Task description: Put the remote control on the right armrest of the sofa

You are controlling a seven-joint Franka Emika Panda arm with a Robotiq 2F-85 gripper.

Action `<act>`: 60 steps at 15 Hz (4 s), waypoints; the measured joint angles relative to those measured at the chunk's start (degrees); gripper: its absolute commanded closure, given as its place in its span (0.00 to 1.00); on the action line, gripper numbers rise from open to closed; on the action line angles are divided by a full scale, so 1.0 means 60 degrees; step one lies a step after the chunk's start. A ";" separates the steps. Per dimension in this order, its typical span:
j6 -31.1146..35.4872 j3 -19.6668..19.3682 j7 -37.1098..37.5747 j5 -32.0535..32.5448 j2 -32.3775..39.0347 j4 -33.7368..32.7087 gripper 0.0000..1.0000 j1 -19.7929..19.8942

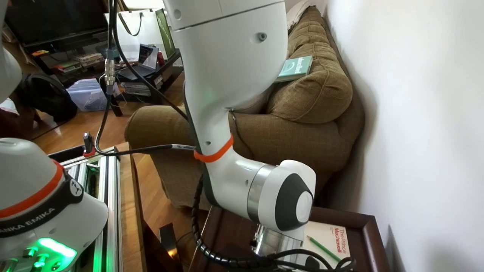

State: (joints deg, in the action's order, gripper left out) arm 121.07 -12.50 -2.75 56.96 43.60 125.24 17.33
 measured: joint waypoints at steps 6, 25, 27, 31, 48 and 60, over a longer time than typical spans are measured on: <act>-0.0385 0.0002 -0.1153 -0.1155 -0.0433 0.0374 0.00 0.0178; 0.1401 0.0128 -0.1979 -0.1309 -0.0406 0.0743 0.26 0.0350; 0.1641 0.0097 -0.1978 -0.1309 -0.0343 0.0714 0.42 0.0376; 0.1719 0.0073 -0.1983 -0.1438 -0.0397 0.0772 0.70 0.0395; 0.1718 0.0297 -0.1655 -0.1524 -0.3563 0.3119 0.74 -0.0279; -0.3212 0.2498 0.0399 -0.5732 -0.5652 0.2443 0.74 -0.3130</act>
State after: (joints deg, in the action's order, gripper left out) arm 101.80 2.49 -0.36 22.57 9.69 139.90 -1.44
